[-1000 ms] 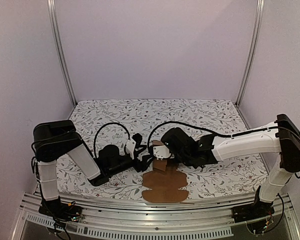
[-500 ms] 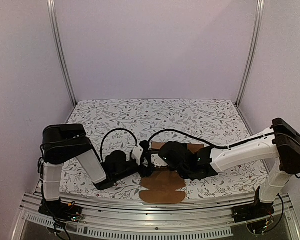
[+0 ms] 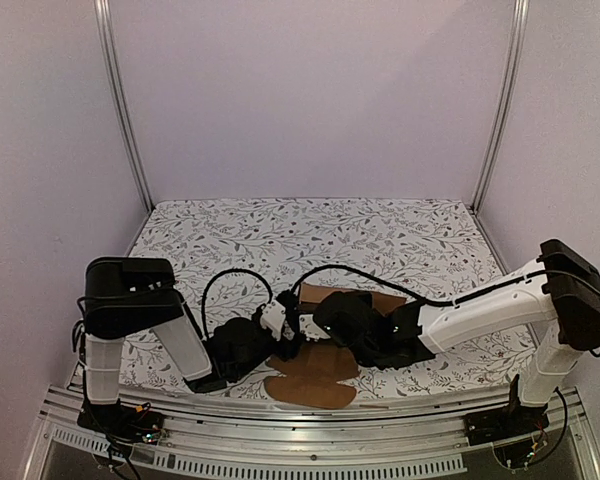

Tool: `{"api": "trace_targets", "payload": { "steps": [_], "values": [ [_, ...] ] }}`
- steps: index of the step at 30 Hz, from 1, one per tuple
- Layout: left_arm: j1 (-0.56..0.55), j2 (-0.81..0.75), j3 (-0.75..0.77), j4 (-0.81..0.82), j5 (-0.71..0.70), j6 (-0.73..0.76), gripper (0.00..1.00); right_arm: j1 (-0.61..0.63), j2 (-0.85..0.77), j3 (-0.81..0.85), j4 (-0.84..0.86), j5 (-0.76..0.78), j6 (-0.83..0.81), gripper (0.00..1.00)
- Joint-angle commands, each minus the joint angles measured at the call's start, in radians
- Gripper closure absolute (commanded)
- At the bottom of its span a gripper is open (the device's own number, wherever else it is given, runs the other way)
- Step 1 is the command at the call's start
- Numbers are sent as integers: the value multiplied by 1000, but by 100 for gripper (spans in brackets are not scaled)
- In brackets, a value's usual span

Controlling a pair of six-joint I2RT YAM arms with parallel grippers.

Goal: Fold the paper box

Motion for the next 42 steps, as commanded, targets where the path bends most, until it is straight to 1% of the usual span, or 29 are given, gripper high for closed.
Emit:
{"api": "trace_targets", "payload": {
  "steps": [1,6,9,12,15,19,23,27,28,29,30,31,32,37,40,41,42],
  "values": [
    [-35,-37,-9,161,-102,89,31,14,34,-13,55,16,12,100],
    [-42,-51,-22,161,-75,110,37,15,72,-12,76,38,7,100],
    [-41,-28,0,161,-27,150,38,20,84,-7,76,35,23,100],
    [-34,2,34,162,-37,169,40,33,92,1,75,33,30,100],
    [-21,22,59,161,-20,159,43,50,97,0,72,29,38,100],
    [-4,38,72,161,23,142,51,56,98,-2,62,22,51,100],
    [19,49,74,161,58,95,53,56,91,0,58,14,57,100],
    [36,60,81,157,71,81,60,58,89,0,36,-9,68,100],
    [43,66,85,155,86,72,59,58,88,-1,29,-16,73,100],
    [51,72,88,152,94,59,53,58,85,-3,26,-19,78,100],
    [57,77,87,149,96,45,45,58,81,-4,20,-22,83,100],
    [62,79,84,150,106,35,43,57,77,-4,15,-29,88,100],
    [67,82,77,156,125,31,44,58,67,-5,2,-34,96,100],
    [83,89,66,161,170,24,58,58,48,-7,-28,-37,99,100],
    [91,88,73,146,183,16,68,57,47,-4,-33,-41,101,100],
    [93,84,77,130,181,9,69,57,47,-3,-33,-39,102,100],
    [95,81,81,107,179,-2,67,57,45,-1,-34,-37,100,100]
  ]
}}
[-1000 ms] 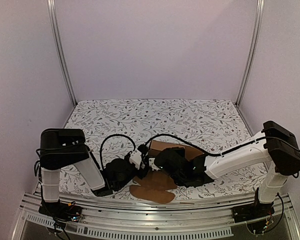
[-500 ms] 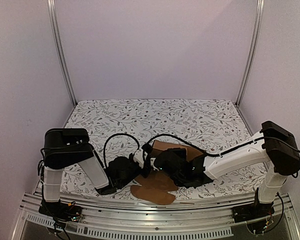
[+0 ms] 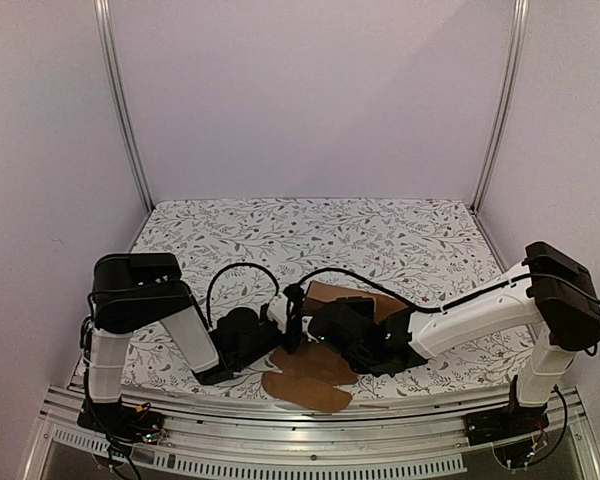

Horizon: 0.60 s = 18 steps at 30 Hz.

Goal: Fold the paper box

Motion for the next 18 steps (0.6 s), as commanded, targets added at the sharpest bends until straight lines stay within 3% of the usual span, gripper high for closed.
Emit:
{"api": "trace_targets", "payload": {
  "steps": [1,2,3,11,14,18],
  "values": [
    [32,25,15,46,20,-29,60,39,-20,5,-24,-144,25,100],
    [34,20,15,32,23,-41,51,39,-24,6,-26,-146,24,100],
    [36,17,14,23,30,-54,48,40,-27,7,-30,-149,22,100],
    [45,10,0,50,44,-54,81,40,-27,28,-124,-204,58,100],
    [45,16,-11,73,28,-52,85,39,-27,47,-186,-242,83,99],
    [46,31,-31,121,17,-52,88,37,-59,110,-370,-315,99,89]
  ]
}}
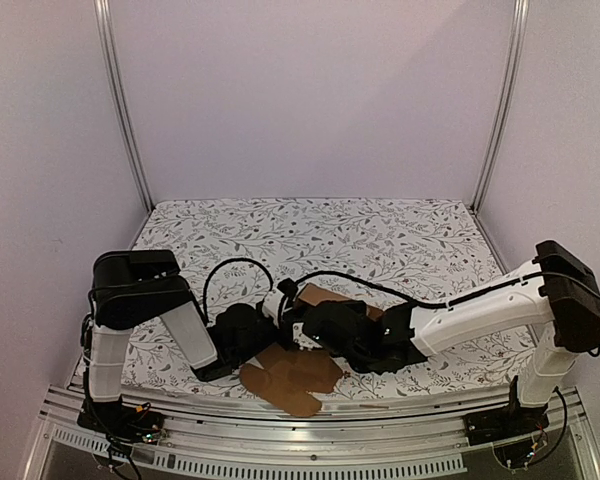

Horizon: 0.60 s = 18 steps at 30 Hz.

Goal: Fold the paper box

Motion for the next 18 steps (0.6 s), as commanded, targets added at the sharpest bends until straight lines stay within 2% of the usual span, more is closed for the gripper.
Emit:
{"api": "trace_targets", "payload": {
  "steps": [1,4,5,7,9,13,15,18],
  "values": [
    [6,27,-32,156,11,8,88,8,-46,67,-296,-195,47,83],
    [6,42,-26,157,24,4,88,-2,-107,113,-440,-265,52,66],
    [6,47,-24,157,29,2,88,-12,-124,131,-473,-291,52,57],
    [5,55,-19,156,38,-2,88,-46,-153,172,-555,-376,67,47],
    [5,57,-18,157,45,-3,88,-90,-173,217,-631,-470,85,43],
    [5,53,-17,157,63,1,88,-209,-216,306,-751,-748,136,42],
    [6,53,-14,157,75,5,88,-288,-225,342,-773,-907,176,42],
    [4,52,-15,156,94,7,88,-410,-181,412,-765,-1062,278,42]
  ]
}}
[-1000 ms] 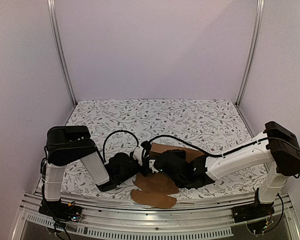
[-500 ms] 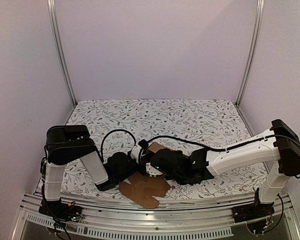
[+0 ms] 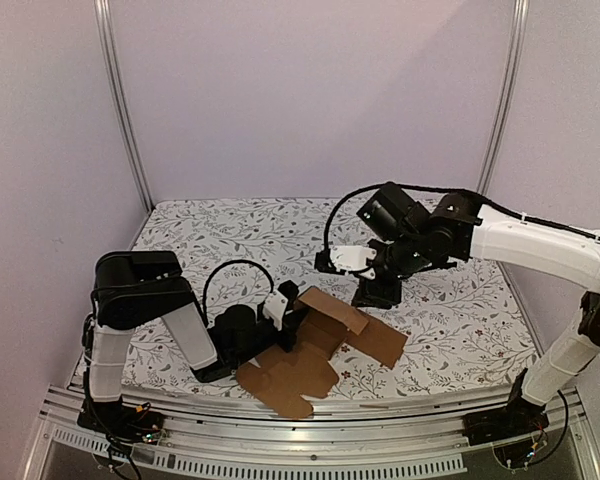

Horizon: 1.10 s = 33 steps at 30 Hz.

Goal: Fold the paper box

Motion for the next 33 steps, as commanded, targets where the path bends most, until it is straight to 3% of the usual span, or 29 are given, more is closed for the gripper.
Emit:
{"api": "trace_targets", "payload": {
  "steps": [1,8,15,21,33],
  "values": [
    [4,38,-8,122,61,9,88,-159,45,104,-75,-362,170,42],
    [-2,30,2,122,73,17,87,-260,340,334,-100,-638,378,39],
    [-8,41,12,122,68,29,86,-268,545,434,-148,-750,419,34],
    [-8,16,-20,122,60,19,85,-265,603,431,-154,-733,426,36],
    [-22,-102,-155,85,41,-16,73,-203,627,429,-163,-662,429,42]
  ]
}}
